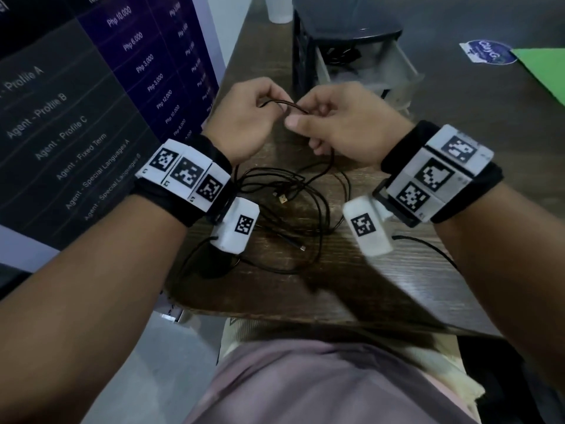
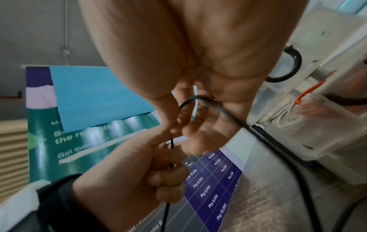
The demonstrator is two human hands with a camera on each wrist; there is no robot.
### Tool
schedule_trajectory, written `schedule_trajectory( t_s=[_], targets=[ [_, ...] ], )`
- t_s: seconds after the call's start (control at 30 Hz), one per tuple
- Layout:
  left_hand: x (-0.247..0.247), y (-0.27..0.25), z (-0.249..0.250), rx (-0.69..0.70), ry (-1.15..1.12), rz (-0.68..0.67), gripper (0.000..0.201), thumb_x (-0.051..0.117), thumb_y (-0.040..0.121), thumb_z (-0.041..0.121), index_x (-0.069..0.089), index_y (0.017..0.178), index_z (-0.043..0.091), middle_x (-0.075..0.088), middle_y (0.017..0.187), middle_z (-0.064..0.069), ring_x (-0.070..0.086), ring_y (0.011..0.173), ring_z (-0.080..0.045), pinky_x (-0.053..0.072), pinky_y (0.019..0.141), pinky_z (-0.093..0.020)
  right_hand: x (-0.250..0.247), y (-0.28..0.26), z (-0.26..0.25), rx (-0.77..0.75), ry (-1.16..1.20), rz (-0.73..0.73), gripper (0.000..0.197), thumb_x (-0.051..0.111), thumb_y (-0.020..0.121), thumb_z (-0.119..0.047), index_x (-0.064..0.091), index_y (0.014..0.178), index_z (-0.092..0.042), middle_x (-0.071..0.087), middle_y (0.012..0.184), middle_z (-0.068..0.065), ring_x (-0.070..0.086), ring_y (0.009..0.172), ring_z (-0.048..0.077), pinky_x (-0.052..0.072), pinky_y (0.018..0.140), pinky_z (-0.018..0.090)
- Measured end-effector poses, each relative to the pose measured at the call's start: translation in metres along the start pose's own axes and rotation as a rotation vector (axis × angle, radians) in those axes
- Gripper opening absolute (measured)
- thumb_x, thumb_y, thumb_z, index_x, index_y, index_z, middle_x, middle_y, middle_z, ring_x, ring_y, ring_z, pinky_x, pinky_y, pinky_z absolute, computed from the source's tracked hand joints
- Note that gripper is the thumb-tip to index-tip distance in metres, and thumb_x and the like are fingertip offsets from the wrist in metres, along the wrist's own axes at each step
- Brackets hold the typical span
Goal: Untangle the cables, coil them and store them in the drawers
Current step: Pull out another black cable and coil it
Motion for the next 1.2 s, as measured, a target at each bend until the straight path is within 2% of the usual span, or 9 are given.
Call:
schedule_trajectory(
  t_s=[0.07, 0.17, 0.3, 0.57, 0.73, 0.83, 1.0, 1.1, 1.2],
  targets=[
    [0.005, 0.0, 0.009, 0.021, -0.023, -0.018, 0.015, 0.052, 0.096, 0.013, 0.067, 0.094, 0.012, 0.054, 0.053, 0.02, 0.046, 0.043, 0.009, 0.031, 0.042, -0.008, 0.004, -0.001, -0.002, -0.01, 0.012, -0.007, 0.016, 0.061, 0.097, -0.026, 0.064, 0.091, -0.012, 0.059, 0.069, 0.002, 0.063, 0.064, 0.02, 0.059, 0.059, 0.037],
    [0.007, 0.0, 0.011, 0.002, -0.005, -0.053, 0.025, 0.051, 0.099, 0.023, 0.064, 0.077, 0.021, 0.048, 0.047, 0.014, 0.041, 0.039, 0.001, 0.033, 0.044, -0.02, -0.01, -0.005, -0.007, -0.018, 0.141, 0.075, 0.022, 0.052, 0.102, -0.026, 0.061, 0.084, -0.016, 0.046, 0.059, -0.003, 0.042, 0.045, 0.011, 0.033, 0.041, 0.027],
    [0.007, -0.005, -0.015, -0.118, -0.038, -0.085, 0.04, 0.059, 0.093, 0.043, 0.062, 0.06, 0.019, 0.04, 0.054, -0.004, 0.038, 0.049, -0.022, 0.033, 0.055, -0.033, -0.053, -0.012, -0.009, -0.068, 0.094, 0.288, 0.033, 0.054, 0.1, -0.037, 0.067, 0.073, -0.022, 0.036, 0.045, -0.014, 0.03, 0.04, 0.005, 0.026, 0.041, 0.022],
    [0.012, -0.01, -0.055, -0.283, -0.109, -0.107, 0.046, 0.063, 0.09, 0.043, 0.044, 0.052, 0.024, 0.041, 0.055, 0.002, 0.043, 0.059, -0.022, 0.036, 0.067, -0.035, -0.141, -0.045, 0.011, -0.07, 0.385, 0.71, 0.011, 0.053, 0.076, -0.031, 0.052, 0.069, -0.024, 0.036, 0.043, -0.01, 0.027, 0.04, 0.008, 0.021, 0.041, 0.023],
    [0.022, -0.009, -0.055, -0.302, -0.201, -0.099, 0.038, 0.059, 0.097, 0.026, 0.045, 0.061, 0.023, 0.043, 0.057, 0.002, 0.037, 0.054, -0.012, 0.036, 0.061, -0.032, -0.151, -0.049, 0.03, 0.091, 0.12, 0.643, 0.027, 0.057, 0.072, -0.04, 0.059, 0.054, -0.02, 0.042, 0.043, -0.006, 0.035, 0.04, 0.013, 0.027, 0.043, 0.027],
    [0.03, -0.003, -0.041, -0.249, -0.266, -0.104, 0.036, 0.046, 0.1, 0.003, 0.038, 0.069, 0.019, 0.056, 0.06, -0.012, 0.053, 0.063, 0.014, 0.05, 0.063, -0.019, -0.131, -0.043, 0.039, 0.138, -0.034, 0.515, 0.023, 0.063, 0.081, -0.029, 0.07, 0.061, -0.02, 0.063, 0.061, -0.002, 0.055, 0.052, 0.012, 0.042, 0.053, 0.029],
    [0.046, 0.003, -0.018, -0.119, -0.107, -0.252, 0.039, 0.047, 0.09, -0.012, 0.033, 0.079, 0.023, 0.039, 0.076, 0.003, 0.036, 0.063, -0.006, 0.032, 0.052, -0.012, -0.107, -0.041, 0.022, 0.069, -0.198, 0.44, 0.007, 0.065, 0.088, -0.032, 0.072, 0.087, -0.031, 0.068, 0.08, -0.012, 0.054, 0.06, -0.01, 0.038, 0.053, 0.005],
    [0.055, 0.002, 0.001, -0.015, -0.11, -0.312, 0.048, 0.04, 0.08, -0.023, 0.036, 0.081, 0.025, 0.04, 0.08, 0.005, 0.036, 0.07, -0.004, 0.034, 0.059, -0.012, -0.068, -0.034, 0.006, 0.019, -0.19, 0.262, 0.022, 0.063, 0.088, -0.052, 0.067, 0.092, -0.031, 0.069, 0.082, -0.009, 0.061, 0.069, -0.003, 0.049, 0.066, 0.021],
    [0.058, -0.001, 0.024, 0.097, -0.223, -0.335, 0.04, 0.044, 0.077, -0.016, 0.041, 0.084, 0.023, 0.045, 0.082, 0.003, 0.044, 0.072, -0.004, 0.036, 0.06, -0.013, -0.033, -0.027, 0.004, 0.044, -0.236, 0.113, 0.032, 0.066, 0.087, -0.052, 0.061, 0.102, -0.025, 0.069, 0.077, -0.004, 0.062, 0.06, 0.007, 0.051, 0.058, 0.032]
  ],
)
Point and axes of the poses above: each hand's wrist, its own y-axis towards the middle knuckle, its own x-axis out of the palm, z = x × y, the point moved 8 cm from there along y, towards the middle knuckle
